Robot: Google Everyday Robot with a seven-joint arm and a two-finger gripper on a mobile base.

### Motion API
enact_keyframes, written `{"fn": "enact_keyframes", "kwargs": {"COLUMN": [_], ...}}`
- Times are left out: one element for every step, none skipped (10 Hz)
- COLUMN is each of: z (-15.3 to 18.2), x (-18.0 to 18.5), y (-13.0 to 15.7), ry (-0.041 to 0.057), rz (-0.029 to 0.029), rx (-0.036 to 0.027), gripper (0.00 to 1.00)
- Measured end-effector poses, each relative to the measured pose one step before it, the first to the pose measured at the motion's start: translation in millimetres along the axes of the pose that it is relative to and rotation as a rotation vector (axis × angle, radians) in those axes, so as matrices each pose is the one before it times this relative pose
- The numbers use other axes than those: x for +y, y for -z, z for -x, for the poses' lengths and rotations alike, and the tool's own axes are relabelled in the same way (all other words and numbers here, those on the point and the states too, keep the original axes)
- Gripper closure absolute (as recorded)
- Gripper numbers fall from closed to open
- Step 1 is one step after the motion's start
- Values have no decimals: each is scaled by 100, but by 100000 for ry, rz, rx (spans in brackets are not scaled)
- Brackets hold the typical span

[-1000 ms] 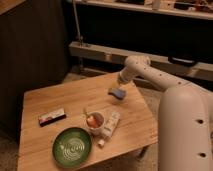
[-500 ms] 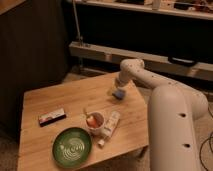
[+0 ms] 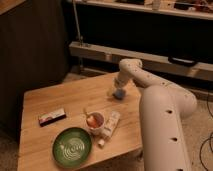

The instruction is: Place the white sponge in the ceramic bowl

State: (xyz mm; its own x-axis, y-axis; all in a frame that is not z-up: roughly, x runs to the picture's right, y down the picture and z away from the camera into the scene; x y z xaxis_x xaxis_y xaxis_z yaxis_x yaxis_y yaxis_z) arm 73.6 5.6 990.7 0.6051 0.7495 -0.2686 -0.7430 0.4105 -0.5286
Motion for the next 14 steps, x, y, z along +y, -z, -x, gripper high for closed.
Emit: {"fn": "enact_keyframes", "kwargs": {"z": [31, 41, 60, 152, 193, 659, 648, 754, 1449, 965, 1015, 766, 272, 544], "x": [198, 115, 259, 425, 342, 623, 735, 685, 1330, 903, 1052, 908, 643, 1115], "y": [-156, 72, 339, 516, 497, 1501, 1513, 1468, 2168, 1209, 1520, 1359, 595, 1348], "ry": [-362, -328, 2, 420, 173, -610, -294, 160, 787, 504, 135, -191, 7, 1116], "rz": [1448, 1117, 1217, 904, 585, 1256, 515, -149, 40, 445, 1257, 2088, 1701, 2482], "rx": [1004, 637, 478, 352, -72, -1305, -1307, -1239, -1688, -948, -1181, -1282, -353, -983], "gripper": [42, 53, 65, 76, 84, 96, 99, 99, 99, 99, 99, 99, 99, 99]}}
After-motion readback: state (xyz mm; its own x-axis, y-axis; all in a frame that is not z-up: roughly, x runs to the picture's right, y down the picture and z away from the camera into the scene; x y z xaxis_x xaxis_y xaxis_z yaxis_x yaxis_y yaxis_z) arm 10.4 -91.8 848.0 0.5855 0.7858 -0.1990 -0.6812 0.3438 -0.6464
